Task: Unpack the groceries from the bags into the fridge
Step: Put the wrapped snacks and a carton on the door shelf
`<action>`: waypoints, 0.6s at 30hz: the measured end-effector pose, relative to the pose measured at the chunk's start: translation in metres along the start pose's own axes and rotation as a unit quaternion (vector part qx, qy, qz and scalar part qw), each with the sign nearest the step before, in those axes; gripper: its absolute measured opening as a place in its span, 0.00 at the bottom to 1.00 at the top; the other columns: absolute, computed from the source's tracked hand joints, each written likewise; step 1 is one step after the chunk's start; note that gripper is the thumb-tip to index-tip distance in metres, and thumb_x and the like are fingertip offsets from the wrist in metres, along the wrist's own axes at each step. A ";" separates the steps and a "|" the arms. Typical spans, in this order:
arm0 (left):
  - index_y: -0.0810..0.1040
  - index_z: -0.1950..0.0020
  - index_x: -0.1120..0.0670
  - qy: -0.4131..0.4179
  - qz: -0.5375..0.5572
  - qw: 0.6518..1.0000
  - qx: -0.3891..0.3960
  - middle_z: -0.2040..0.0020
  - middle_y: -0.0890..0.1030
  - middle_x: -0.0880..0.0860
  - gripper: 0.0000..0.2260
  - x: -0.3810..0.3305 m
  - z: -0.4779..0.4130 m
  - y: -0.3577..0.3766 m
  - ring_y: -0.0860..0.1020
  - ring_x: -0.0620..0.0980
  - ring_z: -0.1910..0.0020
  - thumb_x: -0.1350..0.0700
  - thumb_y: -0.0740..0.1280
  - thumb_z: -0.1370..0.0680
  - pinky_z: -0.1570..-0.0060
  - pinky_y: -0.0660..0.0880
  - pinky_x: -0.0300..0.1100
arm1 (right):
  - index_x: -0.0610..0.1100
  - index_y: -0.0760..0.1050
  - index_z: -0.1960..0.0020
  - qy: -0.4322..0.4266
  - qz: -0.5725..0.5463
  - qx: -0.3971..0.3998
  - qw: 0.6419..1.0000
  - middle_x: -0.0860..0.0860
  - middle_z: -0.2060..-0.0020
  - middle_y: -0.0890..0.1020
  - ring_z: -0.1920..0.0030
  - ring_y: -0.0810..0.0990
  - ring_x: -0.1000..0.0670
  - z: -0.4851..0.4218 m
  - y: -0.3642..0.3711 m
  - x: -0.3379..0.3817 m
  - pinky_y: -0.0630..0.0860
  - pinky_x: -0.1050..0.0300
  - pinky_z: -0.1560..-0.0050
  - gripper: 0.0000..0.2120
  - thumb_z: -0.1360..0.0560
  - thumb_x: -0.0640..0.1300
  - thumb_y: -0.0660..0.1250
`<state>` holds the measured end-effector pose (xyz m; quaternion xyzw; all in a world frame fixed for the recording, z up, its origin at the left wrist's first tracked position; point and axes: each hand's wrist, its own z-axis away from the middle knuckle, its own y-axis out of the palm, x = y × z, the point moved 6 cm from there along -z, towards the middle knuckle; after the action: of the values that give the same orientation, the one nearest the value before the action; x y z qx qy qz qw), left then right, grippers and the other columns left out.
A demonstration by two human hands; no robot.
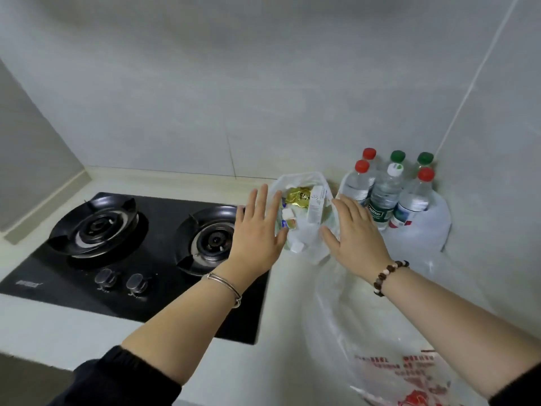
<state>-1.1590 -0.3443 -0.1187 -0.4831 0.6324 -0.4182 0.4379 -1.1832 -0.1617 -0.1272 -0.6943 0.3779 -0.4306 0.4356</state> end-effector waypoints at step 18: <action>0.60 0.25 0.58 -0.014 0.203 0.966 0.157 0.28 0.66 0.55 0.28 0.043 -0.101 0.161 0.66 0.54 0.31 0.64 0.60 0.26 0.36 0.64 0.42 | 0.43 0.64 0.30 0.069 0.004 0.265 0.962 0.46 0.35 0.72 0.38 0.72 0.46 -0.093 0.135 -0.033 0.71 0.51 0.40 0.24 0.22 0.52 0.59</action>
<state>-1.3012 -0.3466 -0.2513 -0.2757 0.6375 -0.4072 0.5931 -1.3010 -0.2036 -0.2382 -0.5210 0.2821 -0.5609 0.5783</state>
